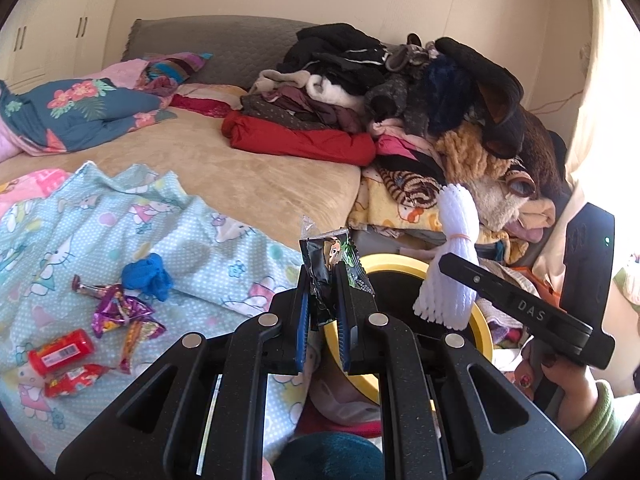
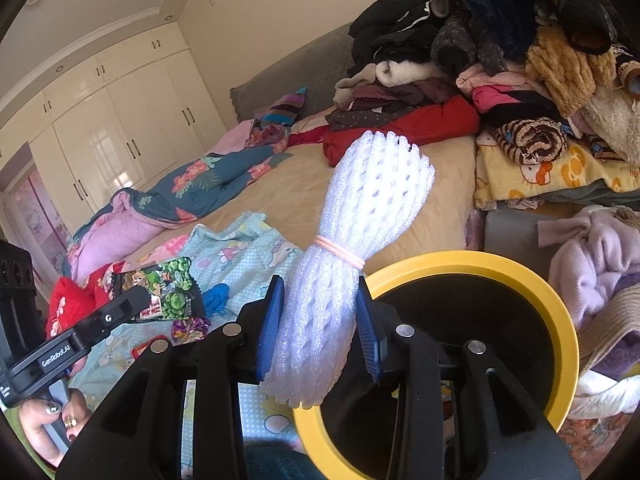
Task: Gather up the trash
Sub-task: 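Carry the mesh net and dark packet with both tools over the yellow bin, then open both tools to drop the net and packet into the bin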
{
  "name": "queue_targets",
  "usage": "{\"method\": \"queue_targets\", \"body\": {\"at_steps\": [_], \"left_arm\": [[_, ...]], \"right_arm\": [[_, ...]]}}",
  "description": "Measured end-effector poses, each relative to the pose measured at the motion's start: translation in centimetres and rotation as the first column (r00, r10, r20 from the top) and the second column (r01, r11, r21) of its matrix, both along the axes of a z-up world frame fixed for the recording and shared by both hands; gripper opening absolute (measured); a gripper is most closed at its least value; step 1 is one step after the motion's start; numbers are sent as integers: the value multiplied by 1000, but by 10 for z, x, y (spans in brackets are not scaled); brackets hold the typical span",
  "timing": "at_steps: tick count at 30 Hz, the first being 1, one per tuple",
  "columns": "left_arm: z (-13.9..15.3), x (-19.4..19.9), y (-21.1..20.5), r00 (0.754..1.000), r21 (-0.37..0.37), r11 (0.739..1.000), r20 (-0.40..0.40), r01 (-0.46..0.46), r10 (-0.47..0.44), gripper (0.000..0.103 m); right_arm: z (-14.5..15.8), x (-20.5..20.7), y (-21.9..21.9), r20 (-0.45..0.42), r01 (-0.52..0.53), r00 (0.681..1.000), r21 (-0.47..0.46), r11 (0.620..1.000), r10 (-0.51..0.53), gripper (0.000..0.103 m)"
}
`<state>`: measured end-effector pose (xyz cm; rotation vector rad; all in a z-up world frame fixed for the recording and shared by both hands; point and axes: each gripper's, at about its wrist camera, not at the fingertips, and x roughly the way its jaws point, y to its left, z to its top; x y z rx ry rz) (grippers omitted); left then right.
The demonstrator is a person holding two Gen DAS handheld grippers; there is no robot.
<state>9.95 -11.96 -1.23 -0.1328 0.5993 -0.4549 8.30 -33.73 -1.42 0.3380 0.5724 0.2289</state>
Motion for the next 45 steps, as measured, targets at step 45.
{"method": "queue_targets", "body": {"at_steps": [45], "left_arm": [[-77, 4, -93, 952, 78, 960, -173, 268, -252, 7]], "right_arm": [[-62, 9, -72, -146, 122, 982, -19, 992, -124, 34]]}}
